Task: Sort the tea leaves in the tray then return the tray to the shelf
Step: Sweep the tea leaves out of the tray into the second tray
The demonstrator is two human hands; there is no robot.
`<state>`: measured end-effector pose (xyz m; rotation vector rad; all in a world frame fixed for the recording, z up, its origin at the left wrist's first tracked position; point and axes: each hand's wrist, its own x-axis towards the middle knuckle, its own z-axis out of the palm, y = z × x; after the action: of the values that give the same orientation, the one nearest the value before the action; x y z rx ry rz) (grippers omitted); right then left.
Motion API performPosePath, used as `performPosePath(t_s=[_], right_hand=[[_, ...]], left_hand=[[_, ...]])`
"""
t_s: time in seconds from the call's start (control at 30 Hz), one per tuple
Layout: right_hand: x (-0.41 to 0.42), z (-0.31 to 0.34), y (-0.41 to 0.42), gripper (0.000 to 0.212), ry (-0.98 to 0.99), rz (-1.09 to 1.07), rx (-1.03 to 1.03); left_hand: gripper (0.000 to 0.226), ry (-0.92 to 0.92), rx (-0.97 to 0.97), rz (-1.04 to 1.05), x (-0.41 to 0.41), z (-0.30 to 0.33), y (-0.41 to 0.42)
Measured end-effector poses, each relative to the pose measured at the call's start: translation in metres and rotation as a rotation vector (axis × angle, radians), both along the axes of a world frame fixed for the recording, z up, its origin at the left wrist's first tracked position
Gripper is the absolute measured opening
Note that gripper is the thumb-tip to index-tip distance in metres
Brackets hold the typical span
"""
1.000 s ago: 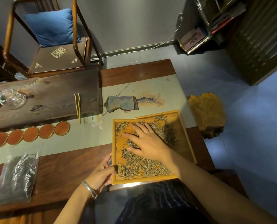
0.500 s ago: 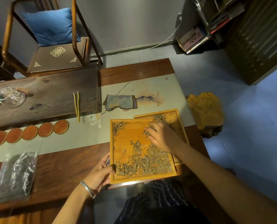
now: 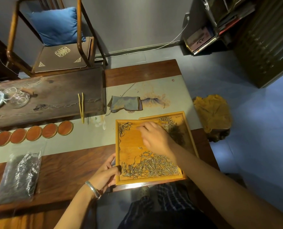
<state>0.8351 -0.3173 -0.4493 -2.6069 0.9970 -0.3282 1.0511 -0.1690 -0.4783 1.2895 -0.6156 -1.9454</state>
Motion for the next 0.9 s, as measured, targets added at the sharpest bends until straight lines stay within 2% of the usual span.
performPosePath(t_s=[0.13,0.27,0.5,0.77,0.9], right_hand=[[0.039,0.005,0.006,0.051,0.040,0.099,0.041],[0.045,0.003,0.004,0.052,0.115,0.101,0.014],[-0.005,-0.012,0.011,0.050,0.185,0.074,-0.032],[-0.062,-0.021,0.002,0.038,0.215,-0.061,0.057],[-0.050,-0.012,0.006,0.034,0.085,-0.070,0.011]], left_hand=[[0.065,0.016,0.004,0.013,-0.004,0.004,-0.002],[0.066,0.036,-0.022,0.005,-0.007,0.007,-0.001],[0.072,0.032,0.005,0.057,-0.006,0.001,0.003],[0.075,-0.048,0.056,0.051,0.001,0.000,0.007],[0.073,-0.055,0.037,0.068,-0.005,0.002,0.008]])
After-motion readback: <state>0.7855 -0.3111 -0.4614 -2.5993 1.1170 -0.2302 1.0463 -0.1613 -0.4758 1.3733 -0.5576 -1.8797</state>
